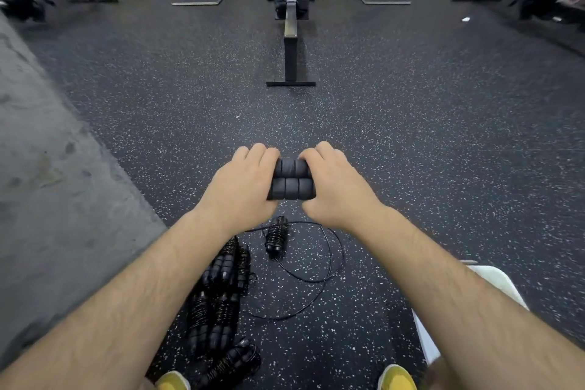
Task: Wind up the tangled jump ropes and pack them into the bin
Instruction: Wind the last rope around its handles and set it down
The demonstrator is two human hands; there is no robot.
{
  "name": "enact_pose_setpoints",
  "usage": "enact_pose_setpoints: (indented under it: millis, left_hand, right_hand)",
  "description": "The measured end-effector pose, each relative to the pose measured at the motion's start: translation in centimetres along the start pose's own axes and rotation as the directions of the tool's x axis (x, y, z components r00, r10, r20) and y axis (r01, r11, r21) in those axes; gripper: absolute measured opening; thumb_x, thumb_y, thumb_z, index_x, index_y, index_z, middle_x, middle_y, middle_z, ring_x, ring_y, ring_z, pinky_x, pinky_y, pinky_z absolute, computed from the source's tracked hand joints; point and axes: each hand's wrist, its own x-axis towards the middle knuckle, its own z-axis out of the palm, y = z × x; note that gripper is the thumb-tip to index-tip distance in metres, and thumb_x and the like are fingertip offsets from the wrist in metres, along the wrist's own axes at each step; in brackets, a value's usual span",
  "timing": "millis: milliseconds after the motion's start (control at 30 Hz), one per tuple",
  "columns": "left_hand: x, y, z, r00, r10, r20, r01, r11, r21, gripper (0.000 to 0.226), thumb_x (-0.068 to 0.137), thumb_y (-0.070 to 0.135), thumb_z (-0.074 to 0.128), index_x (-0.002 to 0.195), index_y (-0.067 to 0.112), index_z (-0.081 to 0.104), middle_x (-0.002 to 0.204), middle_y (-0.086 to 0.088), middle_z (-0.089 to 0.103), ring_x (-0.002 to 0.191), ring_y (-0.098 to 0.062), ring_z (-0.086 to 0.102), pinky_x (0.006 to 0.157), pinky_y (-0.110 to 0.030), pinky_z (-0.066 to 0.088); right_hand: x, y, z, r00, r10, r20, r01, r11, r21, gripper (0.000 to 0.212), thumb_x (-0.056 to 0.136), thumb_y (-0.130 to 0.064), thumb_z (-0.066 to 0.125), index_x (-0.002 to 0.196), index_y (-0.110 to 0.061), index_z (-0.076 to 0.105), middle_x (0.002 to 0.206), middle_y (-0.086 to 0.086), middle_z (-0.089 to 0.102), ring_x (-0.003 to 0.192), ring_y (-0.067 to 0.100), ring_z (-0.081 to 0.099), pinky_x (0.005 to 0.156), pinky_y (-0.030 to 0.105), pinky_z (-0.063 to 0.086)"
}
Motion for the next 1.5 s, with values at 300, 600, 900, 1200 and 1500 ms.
enact_pose_setpoints:
  millis: [300,600,900,1200,1500]
  left_hand:
    - [0.8,0.1,-1.4,0.999,-0.041,0.015,0.039,0.993,0.112,0.04,0.073,0.034,0.072,0.102,0.013,0.056,0.094,-0.005,0.061,0.084,-0.032,0.058,0.067,-0.039,0.041]
    - [0.8,-1.4,-2.4,0.996,-0.079,-0.033,0.083,0.981,0.173,0.042,0.07,0.035,0.075,0.1,0.011,0.056,0.092,-0.008,0.06,0.081,-0.034,0.058,0.065,-0.039,0.039]
    - [-0.1,0.6,-3.9,0.978,-0.115,-0.171,0.074,0.97,-0.231,0.046,0.073,0.033,0.06,0.114,0.014,0.057,0.105,-0.003,0.063,0.093,-0.032,0.058,0.074,-0.041,0.047]
    - [-0.7,-2.7,-5.1,0.989,-0.04,-0.142,0.007,0.974,-0.226,0.055,0.072,0.039,0.07,0.12,0.016,0.06,0.096,0.002,0.059,0.091,-0.028,0.056,0.076,-0.04,0.045]
    - [-0.4,-5.1,-4.0,0.989,0.126,-0.076,-0.113,0.981,0.157,0.06,0.073,0.047,0.079,0.123,0.018,0.062,0.095,-0.002,0.058,0.084,-0.03,0.057,0.068,-0.039,0.042]
  right_hand:
    - [0.0,-1.1,-0.4,0.981,0.049,-0.19,0.009,0.956,0.293,0.083,0.077,-0.016,0.074,0.148,-0.021,0.032,0.122,-0.002,0.047,0.108,0.019,0.051,0.091,0.035,0.047]
    - [1.6,-0.4,1.3,0.968,0.185,0.173,-0.246,0.533,0.81,0.06,0.077,-0.015,0.084,0.129,-0.023,0.056,0.107,0.002,0.072,0.094,0.009,0.067,0.084,0.033,0.057]
    - [0.6,-8.1,4.5,0.941,-0.148,0.304,-0.121,0.693,0.711,0.042,0.089,0.008,0.063,0.131,0.003,0.054,0.109,0.009,0.066,0.094,-0.005,0.059,0.086,0.015,0.047]
    - [1.1,-4.5,2.1,0.937,-0.158,0.311,-0.038,0.839,0.542,0.019,0.1,-0.023,0.055,0.084,-0.033,0.06,0.063,-0.025,0.059,0.058,-0.007,0.056,0.058,0.018,0.048]
    - [0.9,0.9,-4.0,0.958,0.072,0.277,-0.242,0.719,0.651,0.022,0.092,-0.023,0.062,0.093,-0.001,0.068,0.054,-0.014,0.044,0.047,0.004,0.032,0.049,0.02,0.027]
